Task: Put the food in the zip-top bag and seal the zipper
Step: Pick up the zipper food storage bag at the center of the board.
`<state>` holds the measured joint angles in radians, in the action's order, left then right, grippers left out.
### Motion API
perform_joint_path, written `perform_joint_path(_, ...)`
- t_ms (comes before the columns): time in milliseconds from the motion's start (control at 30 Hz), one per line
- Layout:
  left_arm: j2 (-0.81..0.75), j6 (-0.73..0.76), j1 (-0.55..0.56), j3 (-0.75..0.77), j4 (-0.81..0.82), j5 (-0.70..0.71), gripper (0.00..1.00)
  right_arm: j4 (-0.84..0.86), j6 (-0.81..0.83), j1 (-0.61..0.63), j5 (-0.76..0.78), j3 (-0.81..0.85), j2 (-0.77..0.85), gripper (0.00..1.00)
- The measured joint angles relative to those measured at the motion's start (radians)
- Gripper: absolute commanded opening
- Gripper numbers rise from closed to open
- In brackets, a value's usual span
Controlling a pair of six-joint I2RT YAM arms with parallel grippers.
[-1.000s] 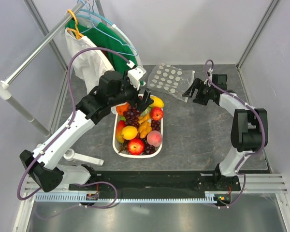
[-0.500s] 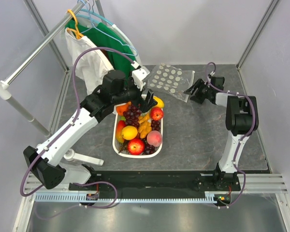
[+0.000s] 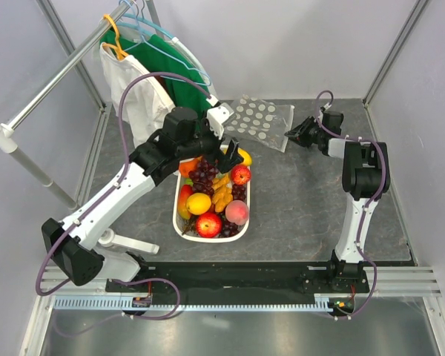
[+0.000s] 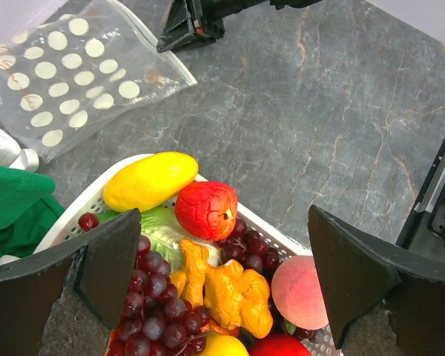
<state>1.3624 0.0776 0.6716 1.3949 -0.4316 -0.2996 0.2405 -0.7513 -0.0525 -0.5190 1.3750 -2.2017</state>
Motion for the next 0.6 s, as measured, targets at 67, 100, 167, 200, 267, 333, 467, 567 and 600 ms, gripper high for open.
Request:
perform_joint_path(67,0.006,0.000,0.000,-0.001,0.000,-0.002,0.99,0.010,-0.001,-0.001,0.000,0.002,-0.003,0.10)
perform_joint_path(100,0.009,0.000,0.000,-0.002,0.000,-0.003,0.98,0.011,-0.002,-0.002,0.000,0.002,-0.003,0.00)
perform_joint_path(167,0.016,0.000,0.000,-0.002,0.000,-0.016,0.97,0.021,0.002,-0.004,0.000,0.002,-0.003,0.00)
perform_joint_path(200,0.020,0.001,0.000,-0.002,0.000,-0.021,0.96,0.023,0.003,-0.005,0.000,0.002,-0.002,0.00)
perform_joint_path(267,0.027,0.002,0.000,-0.002,0.000,-0.025,0.94,0.030,0.004,-0.008,0.000,-0.011,0.010,0.00)
perform_joint_path(333,0.041,0.004,0.005,0.000,0.000,-0.024,0.93,0.026,0.003,-0.012,-0.005,-0.042,0.047,0.00)
perform_joint_path(467,0.088,0.022,0.041,0.040,-0.006,-0.008,0.93,-0.002,0.013,-0.025,-0.031,-0.132,0.200,0.00)
perform_joint_path(567,0.125,0.029,0.089,0.093,-0.006,0.026,0.93,-0.047,0.026,-0.033,-0.053,-0.185,0.370,0.00)
perform_joint_path(600,0.132,0.031,0.103,0.107,-0.006,0.040,0.93,-0.058,0.031,-0.034,-0.057,-0.198,0.426,0.00)
